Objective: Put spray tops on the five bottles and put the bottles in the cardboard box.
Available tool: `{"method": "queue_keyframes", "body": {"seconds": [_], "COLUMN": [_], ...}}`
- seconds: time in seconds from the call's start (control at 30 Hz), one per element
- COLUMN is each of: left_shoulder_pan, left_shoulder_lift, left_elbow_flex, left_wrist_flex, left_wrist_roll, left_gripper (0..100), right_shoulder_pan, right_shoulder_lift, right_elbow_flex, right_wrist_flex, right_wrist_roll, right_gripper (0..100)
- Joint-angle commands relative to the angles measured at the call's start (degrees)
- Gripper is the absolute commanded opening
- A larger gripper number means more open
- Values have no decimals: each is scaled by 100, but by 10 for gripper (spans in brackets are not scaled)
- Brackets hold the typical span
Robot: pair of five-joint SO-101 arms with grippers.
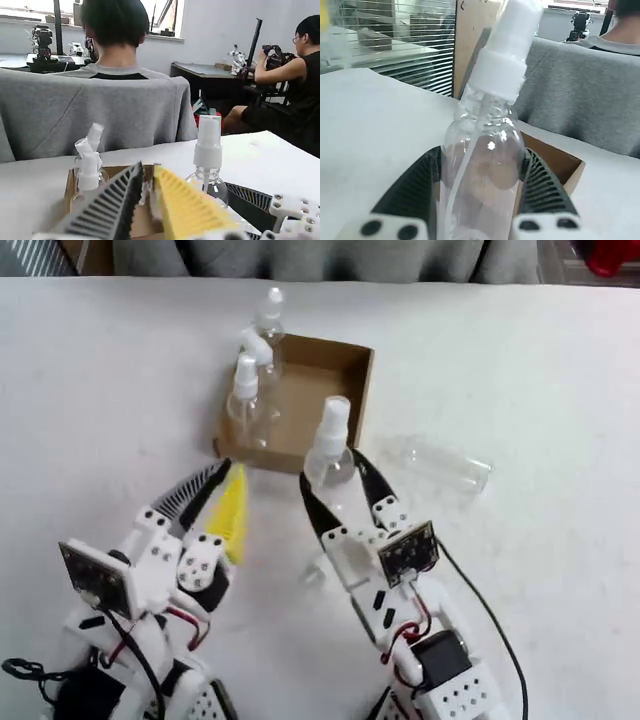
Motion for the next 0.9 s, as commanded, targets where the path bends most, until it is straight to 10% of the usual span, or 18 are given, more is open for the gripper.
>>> {"method": "queue_keyframes", "body": {"seconds": [0.0, 0.47, 0.87], "left_shoulder_pan": [57, 2281, 2369], "left_shoulder_lift": [-31, -31, -31], "left_elbow_flex": [62, 1248, 1591], "left_wrist_flex": [-246, 123, -114], "left_wrist_roll": [448, 484, 519], "left_gripper": [47, 20, 20], "right_shoulder_pan": [119, 286, -127], "right_shoulder_lift": [-13, 497, 3600], "right_elbow_flex": [-167, -677, -3015], "right_wrist_flex": [-145, -760, -769], "right_wrist_roll": [-26, -26, -1143], "right_gripper": [16, 16, 16]}}
